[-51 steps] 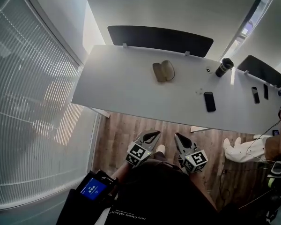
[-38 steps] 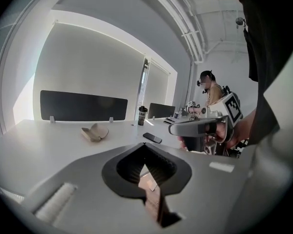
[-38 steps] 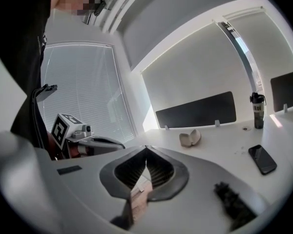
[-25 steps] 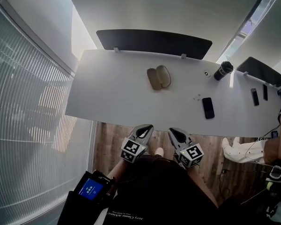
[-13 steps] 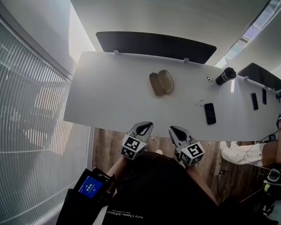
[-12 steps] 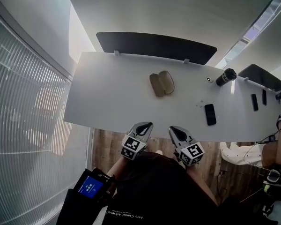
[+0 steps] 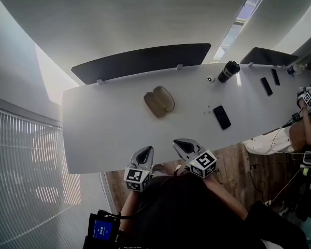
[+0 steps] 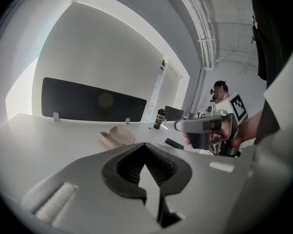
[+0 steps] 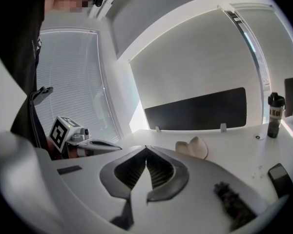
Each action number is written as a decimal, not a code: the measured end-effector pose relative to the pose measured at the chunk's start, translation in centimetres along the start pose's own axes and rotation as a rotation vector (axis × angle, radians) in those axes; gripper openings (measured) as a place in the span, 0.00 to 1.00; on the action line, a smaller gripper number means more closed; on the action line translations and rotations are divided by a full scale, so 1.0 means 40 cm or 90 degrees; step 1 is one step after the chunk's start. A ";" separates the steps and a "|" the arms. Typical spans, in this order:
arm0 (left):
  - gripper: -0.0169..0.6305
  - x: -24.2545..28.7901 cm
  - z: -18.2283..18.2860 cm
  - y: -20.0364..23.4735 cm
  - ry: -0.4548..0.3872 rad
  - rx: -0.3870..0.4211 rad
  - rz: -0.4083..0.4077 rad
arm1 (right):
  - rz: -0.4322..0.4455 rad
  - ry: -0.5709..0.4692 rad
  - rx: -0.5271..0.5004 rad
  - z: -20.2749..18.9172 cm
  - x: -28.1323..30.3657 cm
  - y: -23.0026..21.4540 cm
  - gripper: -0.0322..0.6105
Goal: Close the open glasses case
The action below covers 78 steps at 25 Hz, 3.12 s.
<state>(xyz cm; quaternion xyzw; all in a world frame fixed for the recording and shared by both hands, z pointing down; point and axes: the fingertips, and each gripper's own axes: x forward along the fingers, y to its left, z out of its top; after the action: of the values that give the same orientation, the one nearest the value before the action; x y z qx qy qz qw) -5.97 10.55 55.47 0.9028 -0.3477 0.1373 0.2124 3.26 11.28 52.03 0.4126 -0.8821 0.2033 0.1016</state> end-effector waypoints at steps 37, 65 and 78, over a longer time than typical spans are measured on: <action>0.04 0.447 -0.079 0.175 0.134 -0.273 -0.086 | -0.089 0.165 -0.053 -0.023 0.299 -0.708 0.06; 0.04 0.533 -0.151 0.233 0.195 -0.302 -0.099 | -0.032 0.232 0.019 -0.077 0.480 -0.769 0.06; 0.04 0.535 -0.174 0.257 0.211 -0.286 -0.100 | 0.001 0.239 0.009 -0.083 0.524 -0.725 0.06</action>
<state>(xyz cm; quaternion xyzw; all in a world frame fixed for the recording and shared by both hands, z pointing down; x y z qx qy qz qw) 1.69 -5.18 72.99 0.8228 -0.2593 0.1855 0.4706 12.24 -18.38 70.24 0.3670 -0.8467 0.2828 0.2616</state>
